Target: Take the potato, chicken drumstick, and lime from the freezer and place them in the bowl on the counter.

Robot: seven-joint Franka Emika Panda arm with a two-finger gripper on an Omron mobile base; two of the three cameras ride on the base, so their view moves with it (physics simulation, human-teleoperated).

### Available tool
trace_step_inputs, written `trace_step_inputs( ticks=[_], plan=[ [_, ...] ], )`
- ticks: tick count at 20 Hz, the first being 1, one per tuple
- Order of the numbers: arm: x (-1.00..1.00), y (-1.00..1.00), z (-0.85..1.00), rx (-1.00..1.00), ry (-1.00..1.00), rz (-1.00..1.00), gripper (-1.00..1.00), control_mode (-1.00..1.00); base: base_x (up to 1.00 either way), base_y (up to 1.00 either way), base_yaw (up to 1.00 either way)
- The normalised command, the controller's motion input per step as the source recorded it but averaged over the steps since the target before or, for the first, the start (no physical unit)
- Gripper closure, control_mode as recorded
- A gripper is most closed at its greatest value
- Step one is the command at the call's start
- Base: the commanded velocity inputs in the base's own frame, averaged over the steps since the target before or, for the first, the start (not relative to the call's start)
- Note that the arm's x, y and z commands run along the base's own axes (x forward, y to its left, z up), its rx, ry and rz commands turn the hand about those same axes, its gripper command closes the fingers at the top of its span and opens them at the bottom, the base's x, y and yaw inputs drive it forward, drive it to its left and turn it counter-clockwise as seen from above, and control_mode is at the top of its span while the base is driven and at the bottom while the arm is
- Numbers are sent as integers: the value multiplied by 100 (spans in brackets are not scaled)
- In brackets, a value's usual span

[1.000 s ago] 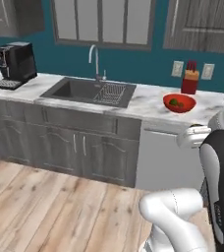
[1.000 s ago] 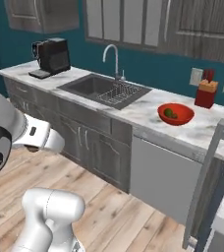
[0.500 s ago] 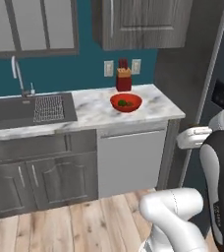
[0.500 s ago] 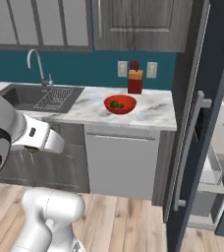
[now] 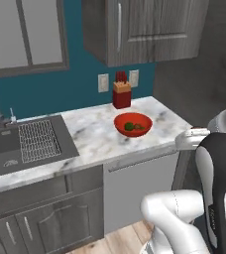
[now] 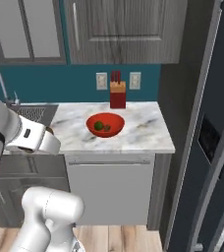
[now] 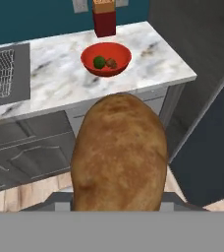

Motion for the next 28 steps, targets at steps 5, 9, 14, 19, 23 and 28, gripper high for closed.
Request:
trace_step_inputs(
  ticks=[5, 9, 14, 19, 23, 28],
  plan=[
    [0, 0, 0, 0, 0, 0, 100, 100, 78, 0, 8],
    [0, 0, 0, 0, 0, 0, 100, 100, 66, -12, 23],
    [0, 0, 0, 0, 0, 0, 100, 100, 18, -42, 29],
    [0, 0, 0, 0, 0, 0, 100, 100, 9, -56, 28],
    [0, 0, 0, 0, 0, 0, 100, 100, 3, -57, 16],
    [0, 0, 0, 0, 0, 0, 100, 100, 21, -21, 0]
  ],
)
